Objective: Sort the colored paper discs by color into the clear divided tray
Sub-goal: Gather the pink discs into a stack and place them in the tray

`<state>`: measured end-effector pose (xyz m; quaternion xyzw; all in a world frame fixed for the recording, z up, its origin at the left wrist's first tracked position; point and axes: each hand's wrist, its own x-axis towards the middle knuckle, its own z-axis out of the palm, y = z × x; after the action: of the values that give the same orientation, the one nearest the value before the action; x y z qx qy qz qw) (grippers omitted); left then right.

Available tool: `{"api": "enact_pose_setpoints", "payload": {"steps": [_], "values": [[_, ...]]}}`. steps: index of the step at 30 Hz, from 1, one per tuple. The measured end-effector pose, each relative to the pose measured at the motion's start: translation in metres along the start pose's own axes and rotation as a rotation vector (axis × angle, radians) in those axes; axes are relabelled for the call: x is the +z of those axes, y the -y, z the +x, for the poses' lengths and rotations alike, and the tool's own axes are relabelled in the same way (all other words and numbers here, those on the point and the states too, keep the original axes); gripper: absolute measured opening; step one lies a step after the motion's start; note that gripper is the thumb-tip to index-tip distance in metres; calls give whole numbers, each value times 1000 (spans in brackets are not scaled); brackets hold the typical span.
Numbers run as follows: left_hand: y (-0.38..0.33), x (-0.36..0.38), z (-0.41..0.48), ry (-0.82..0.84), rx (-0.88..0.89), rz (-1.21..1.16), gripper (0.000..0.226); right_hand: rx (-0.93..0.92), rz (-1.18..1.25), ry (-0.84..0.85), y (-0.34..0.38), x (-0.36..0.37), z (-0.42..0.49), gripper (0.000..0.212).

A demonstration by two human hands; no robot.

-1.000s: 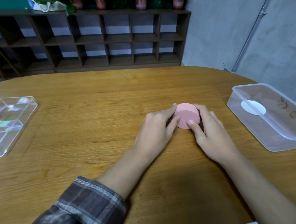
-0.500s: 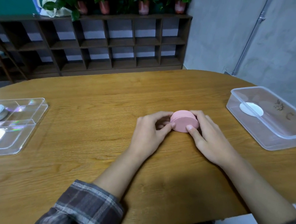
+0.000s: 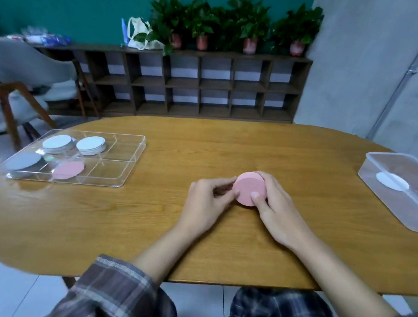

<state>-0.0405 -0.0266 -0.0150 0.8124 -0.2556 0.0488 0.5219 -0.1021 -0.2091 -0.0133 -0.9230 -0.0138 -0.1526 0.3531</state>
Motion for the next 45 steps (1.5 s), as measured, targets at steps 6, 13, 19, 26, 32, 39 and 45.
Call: {"api": "enact_pose_setpoints", "payload": {"steps": [6,13,19,26,32,39,45], "values": [[18,-107,-8,-56,-92,26,21,-8,281,-3,72,42,31,29],[46,-210,-20,-130,-174,90,21,-31,335,133,142,99,86,23],[75,-280,-22,-203,-247,234,16,-25,294,213,193,156,135,27],[109,-339,-14,-244,-354,322,10,-21,245,294,235,216,176,25],[135,-363,-5,-234,-480,397,21,-24,138,381,251,249,200,17],[151,-362,4,-196,-501,437,22,-27,16,432,248,272,210,33],[153,-353,5,-268,-498,630,21,-54,-5,383,243,280,208,34]]}}
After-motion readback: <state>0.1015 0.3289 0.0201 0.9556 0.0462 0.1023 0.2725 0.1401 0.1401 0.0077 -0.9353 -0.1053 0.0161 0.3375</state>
